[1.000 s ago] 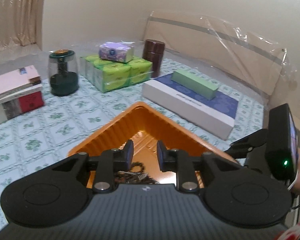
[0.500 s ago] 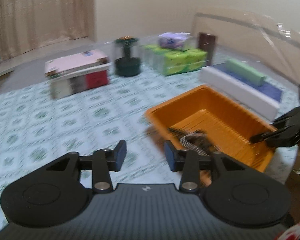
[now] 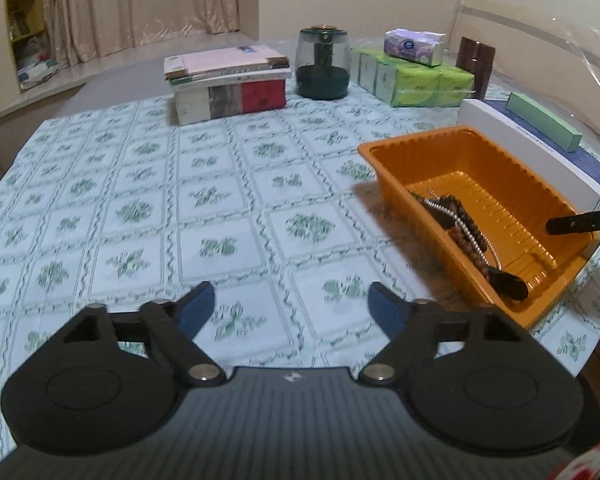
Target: Organize jewelry
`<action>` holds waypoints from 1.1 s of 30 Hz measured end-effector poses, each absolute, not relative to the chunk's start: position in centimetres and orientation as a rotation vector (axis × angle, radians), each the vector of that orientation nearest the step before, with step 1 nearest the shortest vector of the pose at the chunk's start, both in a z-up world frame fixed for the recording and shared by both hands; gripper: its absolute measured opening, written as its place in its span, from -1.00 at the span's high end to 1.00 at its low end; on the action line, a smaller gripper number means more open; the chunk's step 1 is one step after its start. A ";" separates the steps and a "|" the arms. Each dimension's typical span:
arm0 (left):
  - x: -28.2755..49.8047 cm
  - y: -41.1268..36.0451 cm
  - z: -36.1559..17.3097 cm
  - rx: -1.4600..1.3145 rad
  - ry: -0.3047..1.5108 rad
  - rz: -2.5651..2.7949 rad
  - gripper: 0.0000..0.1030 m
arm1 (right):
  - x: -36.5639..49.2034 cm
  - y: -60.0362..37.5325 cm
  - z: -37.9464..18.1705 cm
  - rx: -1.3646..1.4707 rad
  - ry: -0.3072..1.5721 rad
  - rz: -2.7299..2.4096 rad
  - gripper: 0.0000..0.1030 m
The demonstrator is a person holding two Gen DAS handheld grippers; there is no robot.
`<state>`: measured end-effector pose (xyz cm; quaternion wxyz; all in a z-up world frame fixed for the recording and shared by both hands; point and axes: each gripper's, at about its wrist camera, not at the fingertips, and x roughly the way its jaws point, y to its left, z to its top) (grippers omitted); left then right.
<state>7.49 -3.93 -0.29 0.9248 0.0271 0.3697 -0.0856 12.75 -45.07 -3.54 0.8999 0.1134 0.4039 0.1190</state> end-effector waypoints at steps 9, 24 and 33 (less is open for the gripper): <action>4.7 -5.1 0.2 0.039 0.739 -0.165 -0.89 | 9.1 -45.4 -1.0 0.248 0.787 0.189 -0.49; -1.1 -5.4 0.7 -0.096 0.761 -0.136 -0.99 | 0.8 -36.9 1.7 0.168 0.801 0.225 -0.49; -3.4 -5.7 0.2 0.005 0.787 -0.079 -0.99 | -1.2 -30.3 0.5 0.052 0.835 0.303 -0.49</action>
